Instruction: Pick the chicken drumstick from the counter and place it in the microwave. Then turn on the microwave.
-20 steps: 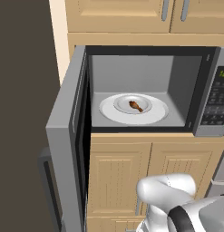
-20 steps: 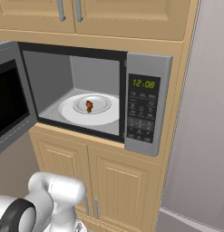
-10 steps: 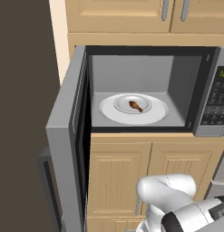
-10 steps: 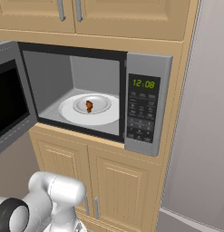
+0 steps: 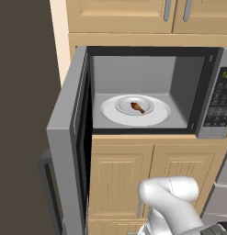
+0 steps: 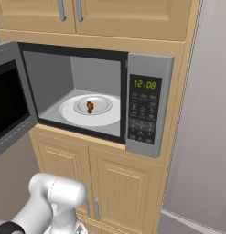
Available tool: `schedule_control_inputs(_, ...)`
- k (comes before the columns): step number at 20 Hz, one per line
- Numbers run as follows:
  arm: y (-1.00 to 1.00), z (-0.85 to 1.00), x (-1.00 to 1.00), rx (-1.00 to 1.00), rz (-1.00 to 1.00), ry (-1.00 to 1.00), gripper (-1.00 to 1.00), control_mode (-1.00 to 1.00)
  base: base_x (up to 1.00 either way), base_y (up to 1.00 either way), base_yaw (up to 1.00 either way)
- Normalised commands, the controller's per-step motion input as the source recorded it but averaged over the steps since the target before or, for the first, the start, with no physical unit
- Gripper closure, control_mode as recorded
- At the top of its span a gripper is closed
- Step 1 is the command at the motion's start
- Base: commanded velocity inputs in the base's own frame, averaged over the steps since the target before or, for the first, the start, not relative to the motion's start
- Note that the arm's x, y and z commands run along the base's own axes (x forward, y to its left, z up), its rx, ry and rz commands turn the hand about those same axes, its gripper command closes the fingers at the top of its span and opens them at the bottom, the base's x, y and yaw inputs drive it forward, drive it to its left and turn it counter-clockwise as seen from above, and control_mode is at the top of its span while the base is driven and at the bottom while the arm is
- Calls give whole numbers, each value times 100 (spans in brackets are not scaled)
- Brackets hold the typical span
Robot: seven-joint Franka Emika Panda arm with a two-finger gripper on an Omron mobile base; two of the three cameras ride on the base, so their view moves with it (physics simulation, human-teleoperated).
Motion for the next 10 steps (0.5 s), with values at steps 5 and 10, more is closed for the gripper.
schedule_control_inputs(5,22,11,-5,0,0,-9,100,-100,0,0,0)
schedule_control_inputs(10,23,13,-1,0,0,-7,100,-100,0,0,0)
